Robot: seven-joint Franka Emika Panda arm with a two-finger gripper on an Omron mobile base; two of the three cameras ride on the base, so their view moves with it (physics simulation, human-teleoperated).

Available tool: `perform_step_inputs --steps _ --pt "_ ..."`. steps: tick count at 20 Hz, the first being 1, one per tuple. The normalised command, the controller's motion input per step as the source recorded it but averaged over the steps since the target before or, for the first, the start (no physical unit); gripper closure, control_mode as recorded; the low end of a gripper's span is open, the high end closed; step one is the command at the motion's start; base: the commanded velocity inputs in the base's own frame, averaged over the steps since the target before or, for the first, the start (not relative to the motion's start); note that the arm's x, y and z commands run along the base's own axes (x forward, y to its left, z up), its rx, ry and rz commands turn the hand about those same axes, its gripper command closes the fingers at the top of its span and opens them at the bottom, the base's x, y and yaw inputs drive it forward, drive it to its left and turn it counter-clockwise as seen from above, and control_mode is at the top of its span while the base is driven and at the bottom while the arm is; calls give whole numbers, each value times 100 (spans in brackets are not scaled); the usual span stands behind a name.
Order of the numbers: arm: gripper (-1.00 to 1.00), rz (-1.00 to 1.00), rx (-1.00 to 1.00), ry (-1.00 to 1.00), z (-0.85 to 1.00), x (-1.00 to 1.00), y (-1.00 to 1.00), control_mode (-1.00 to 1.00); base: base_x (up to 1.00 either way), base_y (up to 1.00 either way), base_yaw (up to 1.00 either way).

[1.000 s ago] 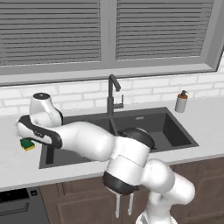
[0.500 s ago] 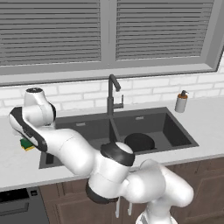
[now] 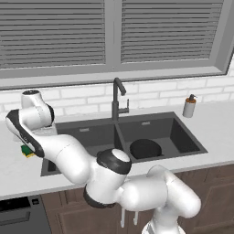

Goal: Pick the pan and sponge and place them into the sink. Then turn on the water.

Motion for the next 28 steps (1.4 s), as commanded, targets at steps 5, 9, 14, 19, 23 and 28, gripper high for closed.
perform_step_inputs --steps 5,9,14,19,23,28 --pt "-100 21 -5 0 -20 16 4 -100 0 0 0" --pt "-100 20 0 0 -28 23 7 -100 0 0 0" --pt "-100 11 0 0 -14 42 22 -100 0 0 0" --pt "-100 3 -7 0 -3 34 39 -100 0 0 0" --pt "-100 1 -5 4 -13 31 50 -100 0 0 0" --pt "-100 0 -4 7 -18 29 28 -100 0 0 0"
